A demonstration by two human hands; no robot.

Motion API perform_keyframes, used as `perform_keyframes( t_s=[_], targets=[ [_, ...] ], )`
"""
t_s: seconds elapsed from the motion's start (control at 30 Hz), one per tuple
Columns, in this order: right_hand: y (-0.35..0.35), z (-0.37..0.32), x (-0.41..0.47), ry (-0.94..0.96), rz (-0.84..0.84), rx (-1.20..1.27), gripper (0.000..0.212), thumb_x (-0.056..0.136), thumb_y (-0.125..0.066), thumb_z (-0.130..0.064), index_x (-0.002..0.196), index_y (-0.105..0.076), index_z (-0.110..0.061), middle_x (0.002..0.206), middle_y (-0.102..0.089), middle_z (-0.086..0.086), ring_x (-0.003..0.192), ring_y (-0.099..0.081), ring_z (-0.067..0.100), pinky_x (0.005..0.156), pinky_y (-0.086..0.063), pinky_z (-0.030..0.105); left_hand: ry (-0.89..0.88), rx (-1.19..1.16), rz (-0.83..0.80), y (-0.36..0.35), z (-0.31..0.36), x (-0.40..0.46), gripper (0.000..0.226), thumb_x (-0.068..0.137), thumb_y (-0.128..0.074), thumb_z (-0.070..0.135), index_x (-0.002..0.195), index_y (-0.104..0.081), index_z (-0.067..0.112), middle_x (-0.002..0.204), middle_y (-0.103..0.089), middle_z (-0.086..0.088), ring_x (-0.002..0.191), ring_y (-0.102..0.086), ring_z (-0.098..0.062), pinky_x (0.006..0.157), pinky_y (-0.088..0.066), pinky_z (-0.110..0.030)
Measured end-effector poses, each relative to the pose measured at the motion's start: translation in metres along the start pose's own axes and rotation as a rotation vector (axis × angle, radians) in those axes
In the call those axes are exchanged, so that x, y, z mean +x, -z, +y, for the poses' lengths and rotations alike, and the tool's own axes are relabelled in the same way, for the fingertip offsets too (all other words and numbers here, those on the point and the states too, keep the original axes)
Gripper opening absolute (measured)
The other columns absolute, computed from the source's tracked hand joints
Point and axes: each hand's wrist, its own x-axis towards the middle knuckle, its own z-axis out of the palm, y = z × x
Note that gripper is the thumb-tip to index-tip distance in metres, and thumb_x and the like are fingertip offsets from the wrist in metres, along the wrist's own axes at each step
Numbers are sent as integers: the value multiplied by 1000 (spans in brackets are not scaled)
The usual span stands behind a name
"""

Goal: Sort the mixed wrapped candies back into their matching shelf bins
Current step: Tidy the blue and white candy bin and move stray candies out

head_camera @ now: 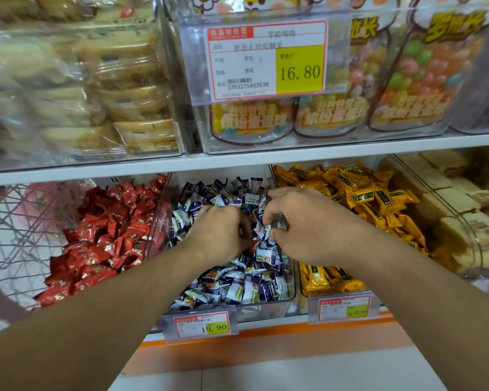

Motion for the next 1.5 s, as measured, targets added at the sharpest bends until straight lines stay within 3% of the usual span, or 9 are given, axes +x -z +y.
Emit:
perform_keyframes(
  t_s=[0.1,0.17,0.33,0.5,0.7,0.83,1.0,1.23,1.5],
  targets=[
    [2,-1,-2,-10,-6,8,17,99,-64,-22,115,-70,-25,145,-50,0,139,-44,21,111,-44,40,41,-228,-15,14,3,-7,11,87,-76,19,80,-74,27,71,-73,11,59,-65,3,59,-51,-15],
    [3,-2,-3,-16,-11,15,19,100,-64,-23,118,-69,-26,146,-50,-1,140,-42,21,111,-42,38,42,-320,31,25,3,-14,13,89,-74,17,82,-73,28,80,-73,11,55,-64,-1,47,-45,-16],
    [4,-4,-2,-18,3,43,24,100,-65,-22,124,-68,-24,147,-53,-1,141,-45,20,111,-42,35,54,-537,155,54,-7,-41,11,91,-77,20,83,-72,27,82,-74,11,81,-71,-3,88,-59,-32],
    [0,-8,-1,-28,-12,14,24,101,-64,-28,124,-65,-28,145,-53,-4,136,-49,21,105,-47,37,148,-657,334,82,-38,-87,11,86,-82,18,90,-72,23,83,-75,1,81,-74,-17,90,-59,-46],
    [-3,-18,-3,-23,-13,-53,27,102,-63,-30,129,-62,-31,153,-46,-6,144,-41,18,112,-43,36,310,-459,546,86,-97,-135,18,87,-79,17,90,-69,31,80,-75,9,79,-73,-12,84,-60,-45],
    [-8,-30,2,16,45,-109,29,100,-62,-29,128,-61,-33,139,-55,-9,126,-54,17,103,-50,35,310,-161,473,82,-103,-142,33,93,-72,25,121,-67,40,112,-69,14,94,-70,-13,85,-52,-24],
    [-39,-68,11,195,1,-15,56,103,-56,-44,155,-37,-33,160,-35,-14,149,-31,12,121,-32,33,17,-133,277,70,-87,-136,52,101,-56,40,151,-45,39,158,-36,24,145,-33,4,116,-17,-13],
    [-86,-78,37,327,-43,-169,53,94,-59,-64,142,-54,-42,154,-36,-16,145,-30,11,111,-43,46,-32,-97,151,59,-88,-131,63,103,-39,53,162,-19,41,165,-6,33,150,-14,11,118,-9,-11],
    [-64,-46,45,128,48,-348,30,98,-62,-48,127,-68,-44,151,-46,-15,142,-41,15,112,-38,47,-55,-81,147,60,-95,-131,65,101,-38,58,161,-20,42,164,-6,34,150,-12,11,122,-9,-14]
  ],
)
